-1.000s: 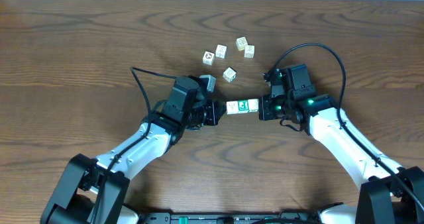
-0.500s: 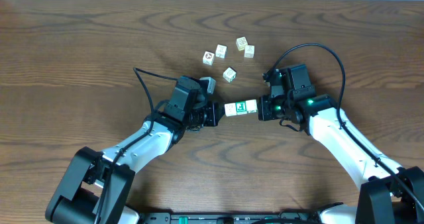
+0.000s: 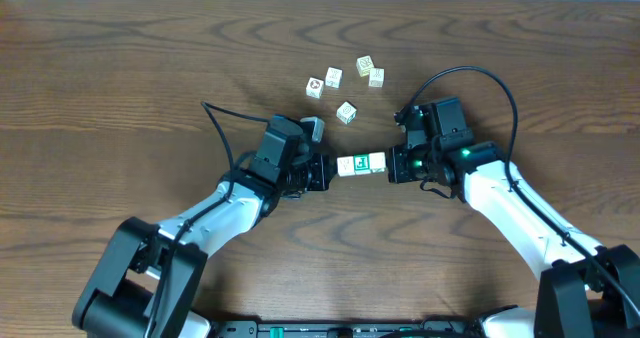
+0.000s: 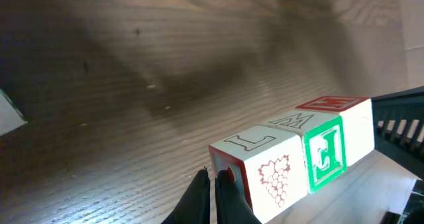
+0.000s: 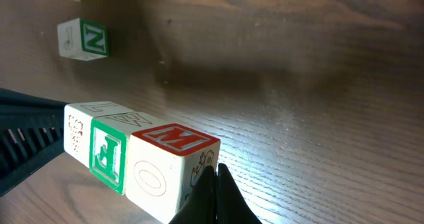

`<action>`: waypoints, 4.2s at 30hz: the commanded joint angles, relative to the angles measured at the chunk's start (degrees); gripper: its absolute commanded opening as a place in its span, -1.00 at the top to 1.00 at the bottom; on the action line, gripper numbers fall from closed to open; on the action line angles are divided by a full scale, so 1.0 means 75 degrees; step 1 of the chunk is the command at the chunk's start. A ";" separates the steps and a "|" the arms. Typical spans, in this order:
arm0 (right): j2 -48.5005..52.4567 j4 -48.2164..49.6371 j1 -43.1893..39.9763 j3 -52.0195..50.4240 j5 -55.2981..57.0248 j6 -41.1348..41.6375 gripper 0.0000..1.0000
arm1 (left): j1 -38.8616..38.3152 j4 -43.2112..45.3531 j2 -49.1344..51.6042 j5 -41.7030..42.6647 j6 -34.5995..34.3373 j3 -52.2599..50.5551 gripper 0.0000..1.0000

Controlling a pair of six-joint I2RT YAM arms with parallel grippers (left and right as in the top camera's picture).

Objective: Lift 3 blocks

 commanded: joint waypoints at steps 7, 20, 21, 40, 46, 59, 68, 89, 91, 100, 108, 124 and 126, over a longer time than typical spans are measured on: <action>0.0321 0.0134 0.0449 0.0175 -0.1378 0.0085 0.98 | -0.0323 0.0187 0.0111 0.0731 0.0050 0.0356 0.86; 0.0545 0.0213 0.0449 0.0166 -0.1378 0.0085 0.98 | -0.0329 0.0163 0.0367 0.0705 0.0050 0.0318 0.85; 0.0545 0.0213 0.0449 0.0163 -0.1376 0.0082 0.98 | -0.0329 0.0163 0.0425 0.0708 0.0050 0.0318 0.86; 0.0551 0.0227 0.0449 0.0020 -0.1221 0.0058 0.98 | -0.0329 0.0169 0.0592 0.0705 0.0050 0.0318 0.86; 0.0551 0.0376 0.0446 -0.0198 -0.1154 0.0058 0.98 | -0.0329 0.0169 0.0592 0.0705 0.0050 0.0318 0.86; 0.0551 0.0391 0.0449 -0.0219 -0.1145 0.0058 0.98 | -0.0329 0.0166 0.0592 0.0708 0.0050 0.0318 0.86; 0.0551 0.0452 0.0449 -0.0338 -0.1087 0.0058 0.97 | -0.0329 0.0166 0.0592 0.0705 0.0050 0.0318 0.85; 0.0551 0.0452 0.0449 -0.0356 -0.0982 0.0058 0.98 | -0.0332 0.0160 0.0592 0.0705 0.0052 0.0291 0.86; 0.0551 0.0455 0.0449 -0.0358 -0.0982 0.0061 0.98 | -0.0332 0.0160 0.0595 0.0705 0.0052 0.0291 0.86; 0.0551 0.0504 0.0449 -0.0440 -0.0976 0.0061 0.98 | -0.0332 0.0160 0.0595 0.0702 0.0052 0.0289 0.86; 0.0551 0.0682 0.0449 -0.0595 -0.0976 0.0064 0.97 | -0.0557 0.0105 0.0653 0.0463 0.0050 0.0289 0.85; 0.0551 0.0979 0.0449 -0.0976 -0.0976 0.0149 0.97 | -0.0731 0.0044 0.0685 0.0152 0.0050 0.0289 0.86; 0.0551 0.0997 0.0449 -0.0982 -0.0976 0.0149 0.97 | -0.0731 0.0038 0.0691 0.0099 0.0050 0.0289 0.86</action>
